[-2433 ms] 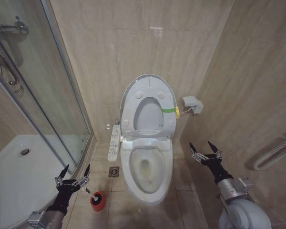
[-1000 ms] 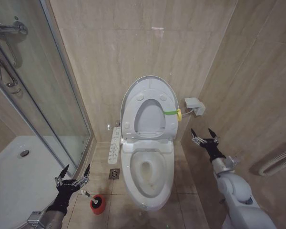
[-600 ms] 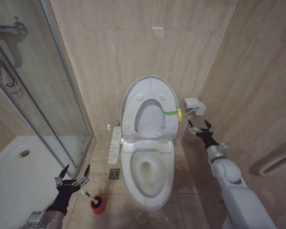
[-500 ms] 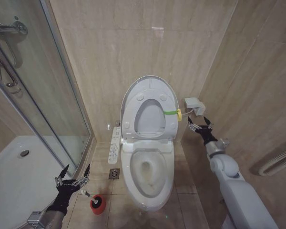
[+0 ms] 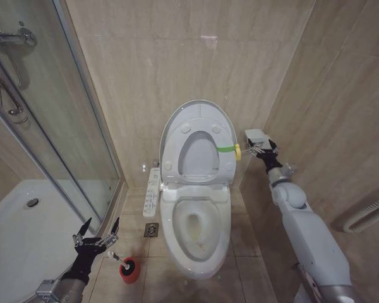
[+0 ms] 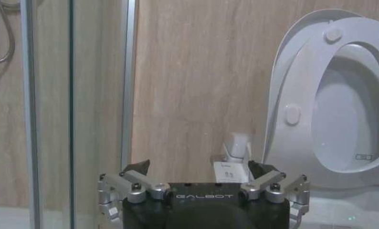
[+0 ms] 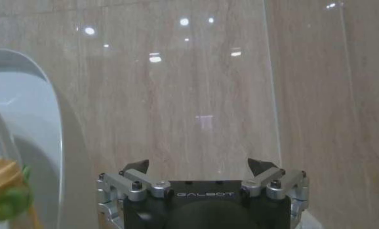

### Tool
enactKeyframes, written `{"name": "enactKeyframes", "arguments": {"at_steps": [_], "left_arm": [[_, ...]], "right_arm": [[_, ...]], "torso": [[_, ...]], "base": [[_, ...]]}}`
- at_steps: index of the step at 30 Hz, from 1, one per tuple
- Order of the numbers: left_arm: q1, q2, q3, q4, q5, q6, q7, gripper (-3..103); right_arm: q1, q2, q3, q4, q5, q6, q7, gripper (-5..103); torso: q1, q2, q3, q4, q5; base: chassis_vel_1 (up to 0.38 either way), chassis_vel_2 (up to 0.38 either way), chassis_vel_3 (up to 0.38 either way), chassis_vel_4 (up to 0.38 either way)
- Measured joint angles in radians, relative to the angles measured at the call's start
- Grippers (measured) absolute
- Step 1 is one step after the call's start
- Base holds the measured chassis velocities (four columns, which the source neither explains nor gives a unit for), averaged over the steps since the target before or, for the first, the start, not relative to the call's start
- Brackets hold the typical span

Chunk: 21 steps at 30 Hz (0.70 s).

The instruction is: Open the toilet lid, clean the toilet bowl with a toilet brush, close the toilet lid, and flush.

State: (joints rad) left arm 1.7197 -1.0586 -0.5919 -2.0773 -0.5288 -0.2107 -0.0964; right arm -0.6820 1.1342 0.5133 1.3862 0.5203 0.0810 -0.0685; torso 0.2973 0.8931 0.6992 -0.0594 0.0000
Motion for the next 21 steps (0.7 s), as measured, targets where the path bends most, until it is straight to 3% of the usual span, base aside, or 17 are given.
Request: {"name": "enactKeyframes", "arguments": {"at_steps": [21], "left_arm": [[0.0, 0.0, 0.0, 0.0, 0.0, 0.0, 0.0, 100]], "right_arm": [[0.146, 0.036, -0.072, -0.073, 0.005, -0.029, 0.035, 100]], "torso": [[0.0, 0.0, 0.0, -0.0001, -0.0001]], "base": [[0.0, 0.0, 0.0, 0.0]]}}
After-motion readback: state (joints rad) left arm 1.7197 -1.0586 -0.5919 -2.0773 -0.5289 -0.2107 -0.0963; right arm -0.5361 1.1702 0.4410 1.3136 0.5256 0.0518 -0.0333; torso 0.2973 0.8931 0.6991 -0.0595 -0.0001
